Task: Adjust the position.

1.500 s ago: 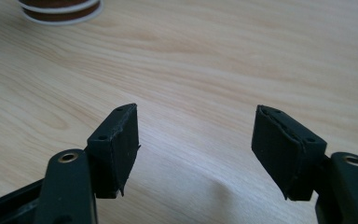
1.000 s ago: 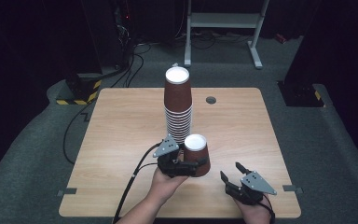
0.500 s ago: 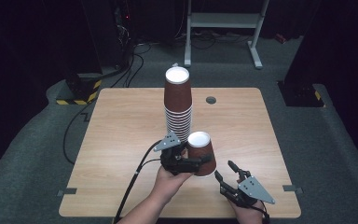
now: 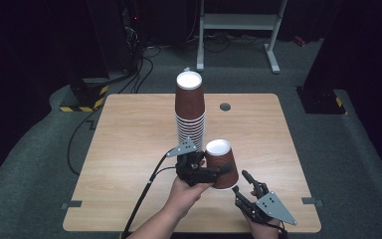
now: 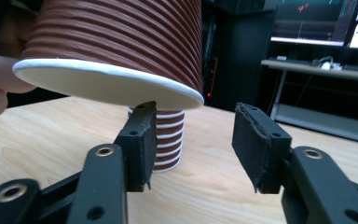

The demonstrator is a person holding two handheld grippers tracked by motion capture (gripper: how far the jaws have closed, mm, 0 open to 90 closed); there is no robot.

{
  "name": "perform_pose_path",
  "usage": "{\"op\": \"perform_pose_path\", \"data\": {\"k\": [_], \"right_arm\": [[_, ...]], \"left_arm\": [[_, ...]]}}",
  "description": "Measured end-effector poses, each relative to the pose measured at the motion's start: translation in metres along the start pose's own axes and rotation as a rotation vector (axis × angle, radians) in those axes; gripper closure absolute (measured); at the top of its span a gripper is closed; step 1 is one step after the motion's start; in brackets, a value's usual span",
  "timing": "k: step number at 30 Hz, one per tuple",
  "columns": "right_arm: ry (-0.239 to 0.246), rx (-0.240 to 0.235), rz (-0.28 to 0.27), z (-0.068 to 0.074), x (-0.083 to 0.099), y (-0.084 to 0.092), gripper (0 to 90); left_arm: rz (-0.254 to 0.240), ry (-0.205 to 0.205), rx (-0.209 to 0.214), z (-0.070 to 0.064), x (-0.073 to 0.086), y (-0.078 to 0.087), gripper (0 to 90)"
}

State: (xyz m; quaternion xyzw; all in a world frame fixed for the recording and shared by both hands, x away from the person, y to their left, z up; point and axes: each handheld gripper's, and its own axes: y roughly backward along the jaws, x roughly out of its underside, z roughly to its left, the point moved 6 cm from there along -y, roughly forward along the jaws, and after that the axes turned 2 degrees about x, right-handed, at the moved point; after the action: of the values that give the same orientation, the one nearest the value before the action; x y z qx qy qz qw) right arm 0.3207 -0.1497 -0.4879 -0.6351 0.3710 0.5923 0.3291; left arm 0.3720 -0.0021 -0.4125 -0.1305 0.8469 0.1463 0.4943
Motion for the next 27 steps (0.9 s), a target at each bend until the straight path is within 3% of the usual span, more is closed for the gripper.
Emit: {"op": "perform_pose_path", "data": {"k": [9,18,27], "right_arm": [[0.018,0.019,-0.035,-0.003,-0.004,0.002,57.9],[0.023,0.039,-0.068,-0.007,-0.008,0.005,63.0],[0.044,0.058,-0.097,-0.008,-0.010,0.009,69.4]], "left_arm": [[0.012,0.054,0.038,0.000,0.003,-0.009,19.0],[0.008,0.130,0.102,0.001,0.005,-0.015,19.0],[0.005,0.164,0.138,0.000,0.006,-0.016,19.0]]}}
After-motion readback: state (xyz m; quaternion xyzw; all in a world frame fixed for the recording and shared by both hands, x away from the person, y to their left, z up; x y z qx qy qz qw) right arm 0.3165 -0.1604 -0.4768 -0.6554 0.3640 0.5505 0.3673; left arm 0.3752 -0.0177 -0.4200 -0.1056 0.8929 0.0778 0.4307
